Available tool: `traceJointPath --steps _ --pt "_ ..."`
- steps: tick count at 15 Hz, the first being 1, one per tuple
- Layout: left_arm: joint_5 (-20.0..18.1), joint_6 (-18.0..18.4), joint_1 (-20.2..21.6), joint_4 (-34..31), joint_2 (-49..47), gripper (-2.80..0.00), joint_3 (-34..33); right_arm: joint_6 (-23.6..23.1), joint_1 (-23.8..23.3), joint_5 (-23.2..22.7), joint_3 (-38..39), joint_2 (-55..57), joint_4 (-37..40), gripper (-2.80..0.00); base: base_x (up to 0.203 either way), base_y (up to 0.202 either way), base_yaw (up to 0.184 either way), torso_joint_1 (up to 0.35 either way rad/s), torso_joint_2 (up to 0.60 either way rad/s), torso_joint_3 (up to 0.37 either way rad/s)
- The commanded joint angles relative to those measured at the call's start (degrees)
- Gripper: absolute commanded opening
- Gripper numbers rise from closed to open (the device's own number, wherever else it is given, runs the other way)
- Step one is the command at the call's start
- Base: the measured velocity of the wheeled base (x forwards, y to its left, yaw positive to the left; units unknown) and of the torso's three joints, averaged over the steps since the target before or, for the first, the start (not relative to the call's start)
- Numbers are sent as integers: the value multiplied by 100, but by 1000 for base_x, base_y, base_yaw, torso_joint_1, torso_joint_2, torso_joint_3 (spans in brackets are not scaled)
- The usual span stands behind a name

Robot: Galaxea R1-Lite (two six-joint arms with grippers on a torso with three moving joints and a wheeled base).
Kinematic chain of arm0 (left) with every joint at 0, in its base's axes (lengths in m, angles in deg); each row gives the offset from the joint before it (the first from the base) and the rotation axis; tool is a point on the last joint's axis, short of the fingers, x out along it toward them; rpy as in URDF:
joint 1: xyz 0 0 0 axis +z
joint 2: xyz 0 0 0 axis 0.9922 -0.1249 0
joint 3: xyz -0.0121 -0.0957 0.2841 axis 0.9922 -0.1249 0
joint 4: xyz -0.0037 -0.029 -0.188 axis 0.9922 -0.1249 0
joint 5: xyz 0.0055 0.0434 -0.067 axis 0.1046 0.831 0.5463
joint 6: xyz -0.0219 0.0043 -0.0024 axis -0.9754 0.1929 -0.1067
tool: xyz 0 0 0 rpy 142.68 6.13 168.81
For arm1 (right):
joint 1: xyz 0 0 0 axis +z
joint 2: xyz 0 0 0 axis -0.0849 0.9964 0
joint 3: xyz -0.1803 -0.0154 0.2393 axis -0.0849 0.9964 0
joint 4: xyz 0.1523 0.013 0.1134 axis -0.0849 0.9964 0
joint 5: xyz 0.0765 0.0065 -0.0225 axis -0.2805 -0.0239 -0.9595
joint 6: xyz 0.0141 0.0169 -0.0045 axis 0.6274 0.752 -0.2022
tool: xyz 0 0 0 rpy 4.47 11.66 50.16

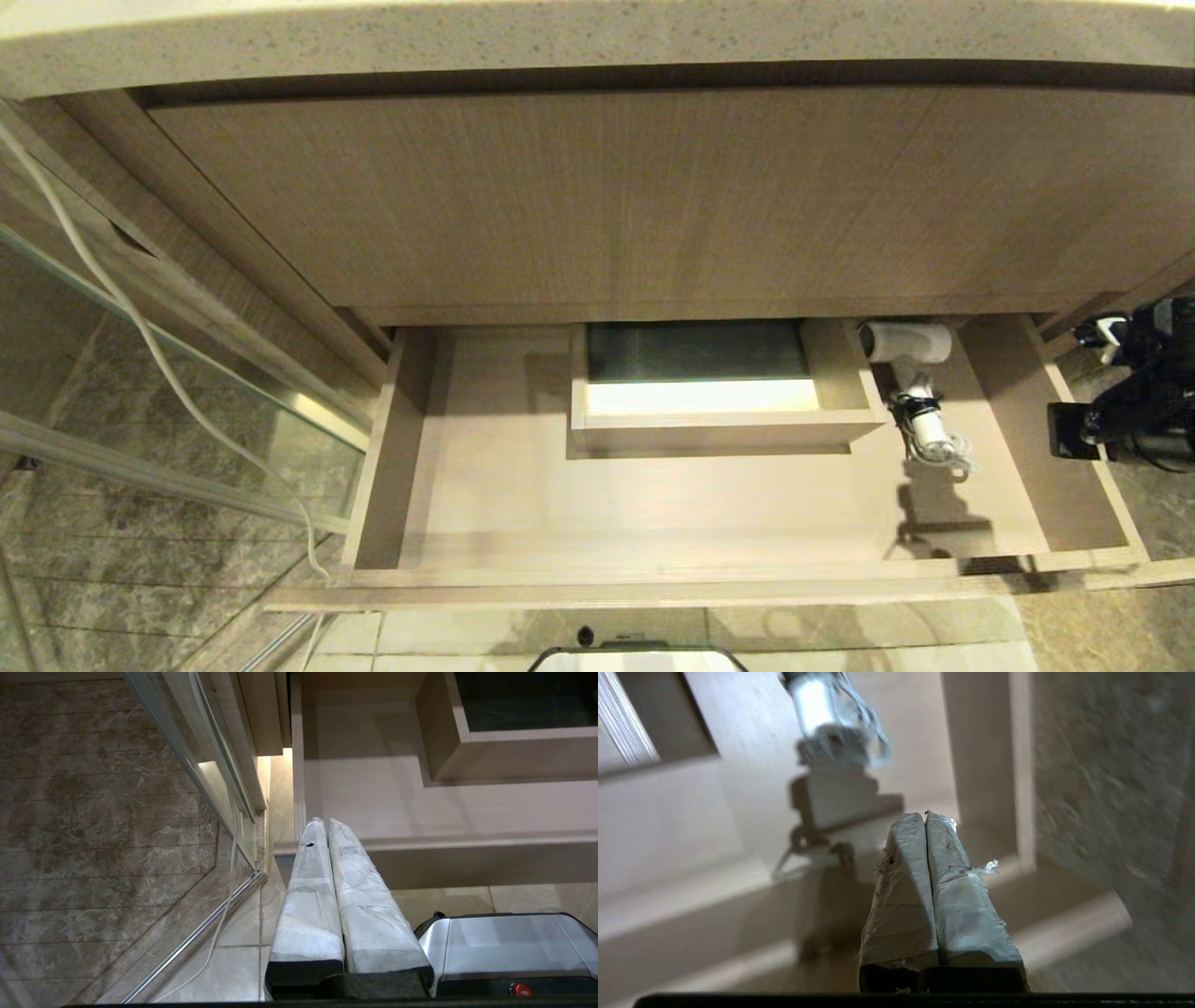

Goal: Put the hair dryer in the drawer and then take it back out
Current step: Pull open the drawer, then take the hairdryer out

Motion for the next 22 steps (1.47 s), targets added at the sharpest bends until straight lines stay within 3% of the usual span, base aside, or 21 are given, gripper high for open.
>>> traceJointPath --steps 1,3,4,12,15,19,22 --pt "0 0 0 1 0 -280 0 4 6 -248 -419 758 -44 -280 0 0 0 0 0 0" --pt "0 0 0 1 0 -280 -7 13 6 -390 -696 1134 -69 -280 0 0 0 0 0 0" --pt "0 0 0 1 8 -280 -9 35 6 -405 -804 1350 -137 0 0 0 0 0 0 0" --pt "0 0 0 1 0 -280 -9 301 0 -504 -2177 2962 -478 0 0 0 0 0 0 0" --pt "0 0 0 1 0 -280 0 663 18 -787 -2668 3477 -642 0 0 0 0 0 0 0" --pt "0 0 0 1 0 -280 -9 692 50 -1231 -3213 4106 -686 0 0 0 0 0 0 0" --pt "0 0 0 1 0 -280 -3 664 50 -1306 -3505 4441 -760 0 0 0 0 0 0 0"
